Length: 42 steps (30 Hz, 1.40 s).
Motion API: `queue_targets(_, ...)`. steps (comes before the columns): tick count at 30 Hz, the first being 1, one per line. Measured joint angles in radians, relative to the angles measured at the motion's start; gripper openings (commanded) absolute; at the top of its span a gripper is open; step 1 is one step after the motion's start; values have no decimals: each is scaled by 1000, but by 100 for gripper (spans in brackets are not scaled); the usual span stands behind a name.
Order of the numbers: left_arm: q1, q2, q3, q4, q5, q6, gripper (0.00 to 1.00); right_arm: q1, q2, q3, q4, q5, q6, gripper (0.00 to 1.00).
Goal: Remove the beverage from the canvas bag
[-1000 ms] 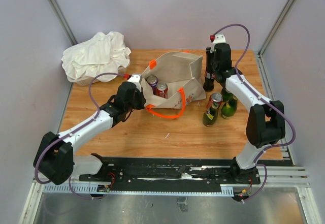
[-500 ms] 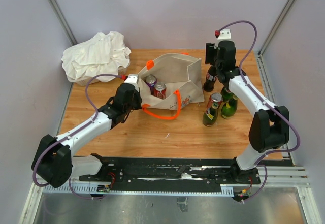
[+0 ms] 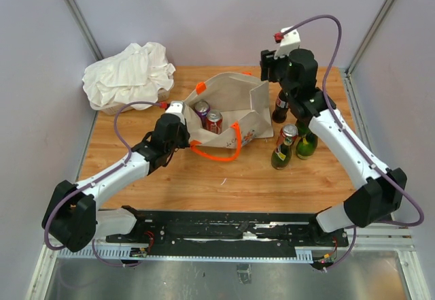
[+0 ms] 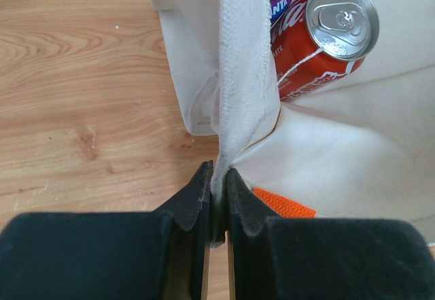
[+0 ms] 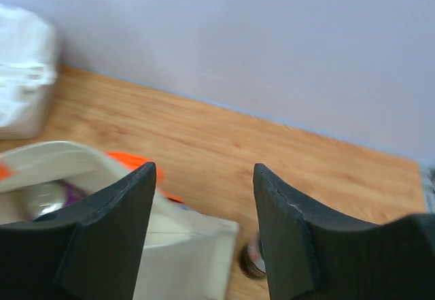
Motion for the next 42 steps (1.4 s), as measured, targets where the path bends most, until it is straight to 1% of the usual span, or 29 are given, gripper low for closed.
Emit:
queue_targets(5,0,-4,-12,9,0,-9,10,182,-42,105,-51,-109,-47,52)
queue_targets(7,0,-4,-13,13,4,-11,10,230,-37,126,-71,-173,-49,51)
queue_targets(8,0,-4,-14,15,7,-12,10,233,-36,127,-75,-182,-49,51)
queue_targets(9,0,-4,-14,18,10,-12,10,239,-29,127,-84,-202,-46,52)
queue_targets(14,0,-4,-19,32,26,-20,10,246,60,124,-128,-289,-11,64)
queue_targets(18,0,-4,-31,44,38,-31,10,246,137,97,-169,-352,12,70)
queue_targets(24,0,-8,-40,54,51,-38,10,246,229,79,-198,-415,43,82)
queue_targets(30,0,-8,-40,59,62,-39,11,247,305,69,-196,-444,65,85)
queue_targets(32,0,-8,-40,59,64,-39,11,247,330,69,-196,-447,68,88)
queue_targets(34,0,-8,-40,59,64,-38,11,247,348,68,-198,-447,71,96)
queue_targets(36,0,-8,-40,59,65,-38,11,248,366,68,-200,-446,74,99)
queue_targets(42,0,-8,-40,58,68,-36,11,257,414,69,-200,-429,78,100)
